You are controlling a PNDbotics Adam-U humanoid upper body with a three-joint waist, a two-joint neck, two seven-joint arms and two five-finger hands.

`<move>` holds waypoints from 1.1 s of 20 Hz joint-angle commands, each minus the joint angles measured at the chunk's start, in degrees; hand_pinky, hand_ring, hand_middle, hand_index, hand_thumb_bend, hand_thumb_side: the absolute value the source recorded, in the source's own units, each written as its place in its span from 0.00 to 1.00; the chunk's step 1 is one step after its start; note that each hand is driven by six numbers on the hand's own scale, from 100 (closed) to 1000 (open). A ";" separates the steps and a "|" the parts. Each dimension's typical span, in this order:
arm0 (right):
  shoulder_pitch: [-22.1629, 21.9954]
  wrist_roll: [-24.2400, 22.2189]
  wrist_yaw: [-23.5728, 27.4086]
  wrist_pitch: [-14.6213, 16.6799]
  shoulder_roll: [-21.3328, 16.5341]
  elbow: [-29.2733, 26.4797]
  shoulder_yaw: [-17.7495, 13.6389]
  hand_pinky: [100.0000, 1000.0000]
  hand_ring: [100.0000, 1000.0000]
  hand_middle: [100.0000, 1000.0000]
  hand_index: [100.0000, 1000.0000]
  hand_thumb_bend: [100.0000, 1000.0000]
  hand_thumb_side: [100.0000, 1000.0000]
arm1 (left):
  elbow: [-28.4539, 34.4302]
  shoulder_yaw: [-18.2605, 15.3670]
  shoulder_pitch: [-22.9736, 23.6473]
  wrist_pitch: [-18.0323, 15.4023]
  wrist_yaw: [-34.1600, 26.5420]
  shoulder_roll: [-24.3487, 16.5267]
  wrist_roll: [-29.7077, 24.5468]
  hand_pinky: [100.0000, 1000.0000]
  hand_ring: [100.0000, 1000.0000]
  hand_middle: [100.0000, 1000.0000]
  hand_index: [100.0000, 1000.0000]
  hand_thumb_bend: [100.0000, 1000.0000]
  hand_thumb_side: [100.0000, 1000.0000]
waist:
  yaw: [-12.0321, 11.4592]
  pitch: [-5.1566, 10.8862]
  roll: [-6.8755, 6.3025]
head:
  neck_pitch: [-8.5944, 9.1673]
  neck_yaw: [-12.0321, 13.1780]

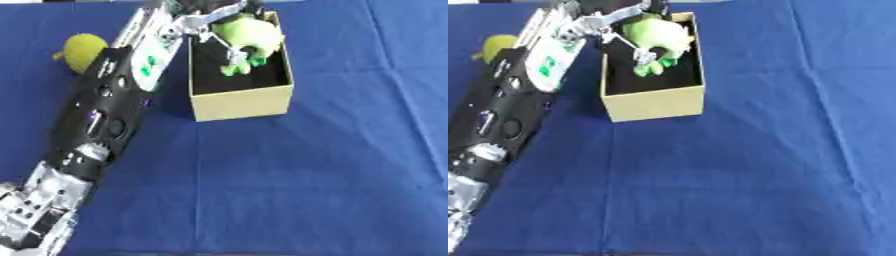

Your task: Pick up objects on the table and place them in the box.

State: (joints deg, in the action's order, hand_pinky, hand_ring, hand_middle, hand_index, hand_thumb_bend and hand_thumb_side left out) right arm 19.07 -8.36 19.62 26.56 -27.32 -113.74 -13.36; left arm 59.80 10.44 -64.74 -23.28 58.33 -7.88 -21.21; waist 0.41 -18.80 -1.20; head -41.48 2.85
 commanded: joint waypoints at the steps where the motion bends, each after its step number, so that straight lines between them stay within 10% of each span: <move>1: 0.56 -0.10 0.40 -0.26 -0.62 -0.85 -0.35 0.88 0.77 0.48 0.75 0.00 0.50 | -1.34 -0.75 -0.87 -1.33 0.94 0.38 1.18 0.66 0.60 0.56 0.69 0.00 0.10 | 0.13 0.91 0.40 | 0.72 0.25; 4: 0.39 -0.25 0.33 -0.43 -0.38 -0.85 -0.42 0.88 0.77 0.48 0.75 0.00 0.50 | -1.78 -0.90 -0.70 -3.27 -0.25 0.48 0.61 0.84 0.84 0.79 0.90 0.15 0.38 | 0.08 0.83 0.46 | 0.59 0.17; 8: 0.19 -0.46 0.21 -0.68 -0.16 -0.85 -0.44 0.88 0.77 0.48 0.75 0.00 0.50 | -0.53 -1.56 -0.72 -3.61 0.58 0.05 2.57 0.91 0.90 0.83 0.91 0.36 0.51 | 0.02 0.80 0.43 | 0.39 0.08; 22: -0.20 -0.47 0.10 -0.38 -1.08 -0.85 -0.53 0.88 0.77 0.48 0.75 0.00 0.50 | 7.66 -4.89 -1.74 4.01 -2.88 -5.99 9.40 0.89 0.89 0.82 0.90 0.28 0.39 | -0.67 1.02 -0.15 | -0.33 -1.06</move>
State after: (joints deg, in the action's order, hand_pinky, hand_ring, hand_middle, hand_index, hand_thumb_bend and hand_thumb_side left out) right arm 18.55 -8.96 19.79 25.99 -26.59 -113.74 -13.38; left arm 65.03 6.58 -64.87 -20.47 56.83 -11.27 -12.11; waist -0.25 -19.05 -1.60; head -41.66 2.09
